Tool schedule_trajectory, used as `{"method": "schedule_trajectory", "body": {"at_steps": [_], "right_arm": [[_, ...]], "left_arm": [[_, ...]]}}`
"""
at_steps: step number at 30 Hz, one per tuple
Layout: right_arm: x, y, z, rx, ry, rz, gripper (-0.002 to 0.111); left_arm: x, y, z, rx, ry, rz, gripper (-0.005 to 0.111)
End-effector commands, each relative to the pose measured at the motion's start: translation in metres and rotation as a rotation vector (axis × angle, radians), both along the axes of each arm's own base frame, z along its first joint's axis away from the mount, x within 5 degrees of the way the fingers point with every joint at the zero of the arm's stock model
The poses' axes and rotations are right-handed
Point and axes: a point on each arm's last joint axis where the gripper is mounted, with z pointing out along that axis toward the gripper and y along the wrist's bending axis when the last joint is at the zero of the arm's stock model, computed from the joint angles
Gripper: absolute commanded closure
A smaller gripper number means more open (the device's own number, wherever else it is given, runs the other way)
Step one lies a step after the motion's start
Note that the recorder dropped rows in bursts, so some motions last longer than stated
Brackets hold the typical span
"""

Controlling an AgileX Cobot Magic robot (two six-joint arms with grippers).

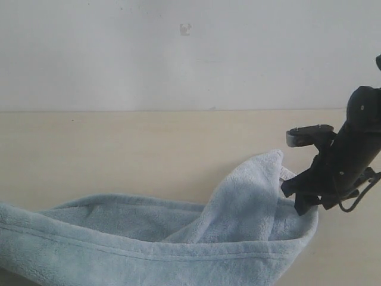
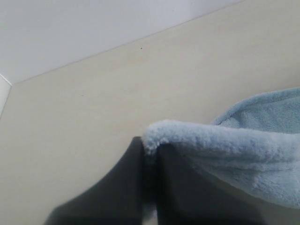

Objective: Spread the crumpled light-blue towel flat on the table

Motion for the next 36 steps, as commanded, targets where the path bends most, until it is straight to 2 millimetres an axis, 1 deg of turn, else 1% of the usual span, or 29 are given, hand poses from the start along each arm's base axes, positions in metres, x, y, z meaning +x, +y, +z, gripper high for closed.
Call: {"method": "schedule_trajectory", "body": {"at_steps": [1,5,6,8,10,12,17,20,23,26,29,32,35,36], "right_arm": [[0.002,-0.002,-0.006,0.006,0.004,-0.015,0.053],[0.004,-0.002,-0.011,0.004,-0.005,-0.018,0.054],[0.004,-0.002,-0.011,0.007,-0.003,-0.020,0.056],[0.004,-0.001,-0.012,0.011,0.006,-0.020,0.064],[0.002,0.000,-0.013,0.021,0.016,-0.003,0.075],[0.002,0.003,-0.013,0.039,0.019,0.007,0.083],[0.003,0.005,-0.012,0.048,0.005,0.016,0.096],[0.003,0.004,-0.002,0.040,-0.023,-0.008,0.109],[0.001,0.002,0.022,0.034,-0.080,-0.012,0.108],[-0.006,-0.003,0.061,0.010,-0.187,-0.032,0.109],[-0.021,-0.009,0.107,-0.019,-0.296,-0.037,0.109],[-0.048,-0.014,0.153,-0.030,-0.379,-0.024,0.109],[-0.082,-0.021,0.193,-0.051,-0.462,-0.044,0.109],[-0.091,-0.024,0.204,-0.053,-0.495,-0.058,0.109]], "left_arm": [[0.000,0.000,0.000,-0.018,-0.016,-0.002,0.103],[0.000,0.000,0.000,-0.018,-0.016,-0.002,0.103],[0.000,0.000,0.000,-0.018,-0.016,-0.002,0.103],[0.000,0.000,0.000,-0.018,-0.016,-0.002,0.103],[0.000,0.000,0.000,-0.018,-0.016,-0.002,0.103],[0.000,0.000,0.000,-0.018,-0.016,-0.002,0.103],[0.000,0.000,0.000,-0.016,-0.017,-0.001,0.103],[0.000,0.000,0.001,-0.010,-0.019,0.000,0.103],[0.000,0.000,0.001,-0.006,-0.021,0.001,0.103],[0.000,0.000,0.001,-0.006,-0.021,0.001,0.103],[0.000,0.000,0.002,-0.008,-0.033,-0.005,0.103],[-0.002,-0.001,0.005,-0.023,-0.077,-0.024,0.103],[-0.008,0.002,0.009,-0.038,-0.115,-0.024,0.103],[-0.012,0.004,0.012,-0.049,-0.132,-0.021,0.103]]}}
